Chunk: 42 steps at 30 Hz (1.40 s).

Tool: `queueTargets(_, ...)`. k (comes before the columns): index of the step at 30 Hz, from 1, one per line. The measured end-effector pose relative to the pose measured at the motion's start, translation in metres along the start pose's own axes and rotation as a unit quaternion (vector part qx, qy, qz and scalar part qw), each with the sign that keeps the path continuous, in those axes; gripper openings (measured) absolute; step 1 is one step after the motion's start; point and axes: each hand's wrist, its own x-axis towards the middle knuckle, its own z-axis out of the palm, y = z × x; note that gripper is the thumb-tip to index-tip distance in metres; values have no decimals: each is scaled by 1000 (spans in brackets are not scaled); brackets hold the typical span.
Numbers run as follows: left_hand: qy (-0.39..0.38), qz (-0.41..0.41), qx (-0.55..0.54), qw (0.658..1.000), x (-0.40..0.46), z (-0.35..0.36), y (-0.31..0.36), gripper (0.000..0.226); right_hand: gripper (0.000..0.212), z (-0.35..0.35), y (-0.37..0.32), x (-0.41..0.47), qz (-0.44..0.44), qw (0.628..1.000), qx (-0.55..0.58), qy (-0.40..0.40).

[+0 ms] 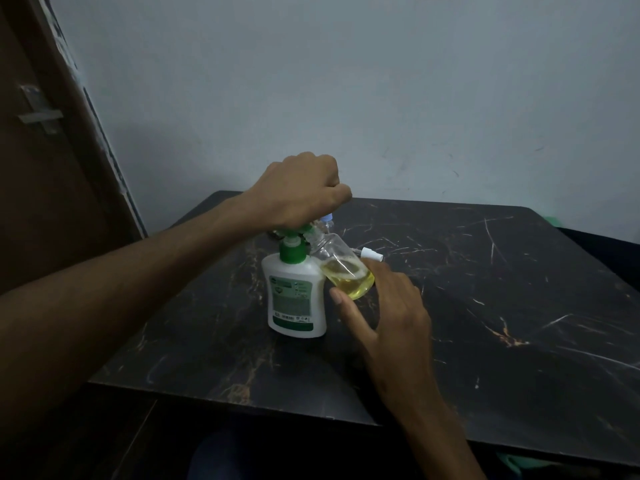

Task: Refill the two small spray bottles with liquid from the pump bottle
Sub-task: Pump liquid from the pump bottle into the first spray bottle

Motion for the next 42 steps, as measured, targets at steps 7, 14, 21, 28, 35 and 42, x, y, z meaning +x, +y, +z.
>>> queueTargets(7, -10, 0, -2, 1000, -1, 3, 1, 46, 43, 0, -1, 0, 3, 1000, 4, 0)
queueTargets(14, 10, -18, 1, 1000, 0, -3, 1, 46, 41, -2, -2, 0, 5, 1000, 7, -6)
queueTargets(21, 3, -14, 19, 1000, -3, -1, 4, 45, 40, -1, -3, 1, -3, 1000, 9, 2)
queueTargets(28, 0, -24, 6, 1000, 0, 0, 1, 44, 44, -1, -2, 1, 4, 1000, 7, 0)
queueTargets(35, 6, -22, 19, 1000, -2, -4, 2, 45, 44, -2, -2, 0, 13, 1000, 3, -8)
queueTargets(42, -33, -41, 21, 998, -5, 0, 5, 41, 42, -1, -2, 0, 2, 1000, 7, 6)
